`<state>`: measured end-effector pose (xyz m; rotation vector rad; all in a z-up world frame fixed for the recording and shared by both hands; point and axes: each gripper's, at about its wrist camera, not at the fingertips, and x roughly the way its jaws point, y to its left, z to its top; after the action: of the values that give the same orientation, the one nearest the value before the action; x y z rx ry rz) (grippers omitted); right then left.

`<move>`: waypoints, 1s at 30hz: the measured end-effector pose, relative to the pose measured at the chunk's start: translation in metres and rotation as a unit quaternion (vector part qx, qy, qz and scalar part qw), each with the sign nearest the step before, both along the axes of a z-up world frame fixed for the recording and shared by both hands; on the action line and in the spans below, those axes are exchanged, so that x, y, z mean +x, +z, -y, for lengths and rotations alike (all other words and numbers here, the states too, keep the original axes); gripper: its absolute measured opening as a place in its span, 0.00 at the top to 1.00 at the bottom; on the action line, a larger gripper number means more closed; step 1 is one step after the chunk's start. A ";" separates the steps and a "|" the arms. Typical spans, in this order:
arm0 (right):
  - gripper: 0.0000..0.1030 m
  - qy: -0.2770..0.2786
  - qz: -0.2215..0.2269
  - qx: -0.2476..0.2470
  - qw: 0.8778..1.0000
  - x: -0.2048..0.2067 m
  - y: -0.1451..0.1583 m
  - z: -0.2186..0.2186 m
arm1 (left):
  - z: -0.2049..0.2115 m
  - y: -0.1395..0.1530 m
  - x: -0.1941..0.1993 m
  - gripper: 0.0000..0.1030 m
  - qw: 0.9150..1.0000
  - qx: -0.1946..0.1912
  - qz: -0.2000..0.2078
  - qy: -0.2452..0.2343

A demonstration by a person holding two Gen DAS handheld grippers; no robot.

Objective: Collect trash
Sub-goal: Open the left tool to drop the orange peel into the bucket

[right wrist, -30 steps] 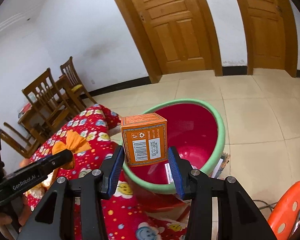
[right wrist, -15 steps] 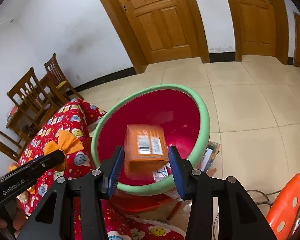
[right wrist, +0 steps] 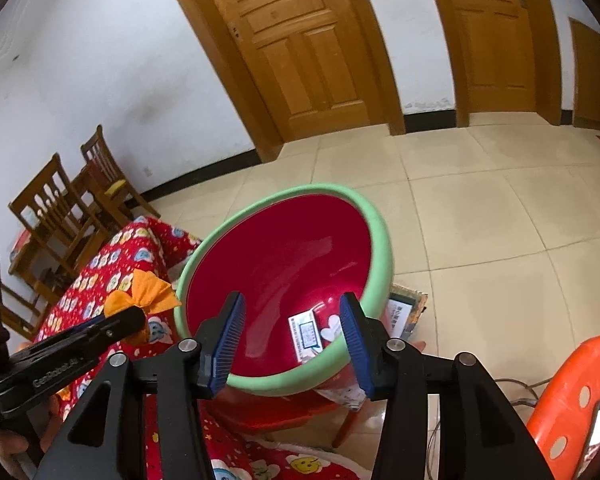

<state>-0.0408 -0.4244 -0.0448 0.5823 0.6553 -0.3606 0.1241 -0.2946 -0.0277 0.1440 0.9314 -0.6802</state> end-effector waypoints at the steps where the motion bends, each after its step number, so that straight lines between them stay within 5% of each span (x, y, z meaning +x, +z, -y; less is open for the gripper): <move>1: 0.50 -0.002 0.000 0.000 1.000 -0.001 0.000 0.001 | 0.002 -0.001 0.001 0.66 1.000 0.001 -0.001 -0.001; 9: 0.49 -0.017 0.005 0.008 1.000 -0.012 0.000 0.011 | 0.009 -0.001 0.003 0.65 1.000 0.001 0.001 -0.003; 15: 0.48 -0.018 0.008 0.009 1.000 -0.016 0.003 0.008 | 0.005 0.005 0.003 0.40 1.000 -0.011 -0.002 0.008; 30: 0.33 -0.006 0.017 -0.005 1.000 -0.016 0.017 -0.007 | -0.028 0.018 -0.008 0.24 0.998 -0.006 0.013 0.067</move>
<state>-0.0568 -0.4173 -0.0274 0.5828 0.6172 -0.3644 0.1161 -0.2668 -0.0093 0.0796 0.9031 -0.5591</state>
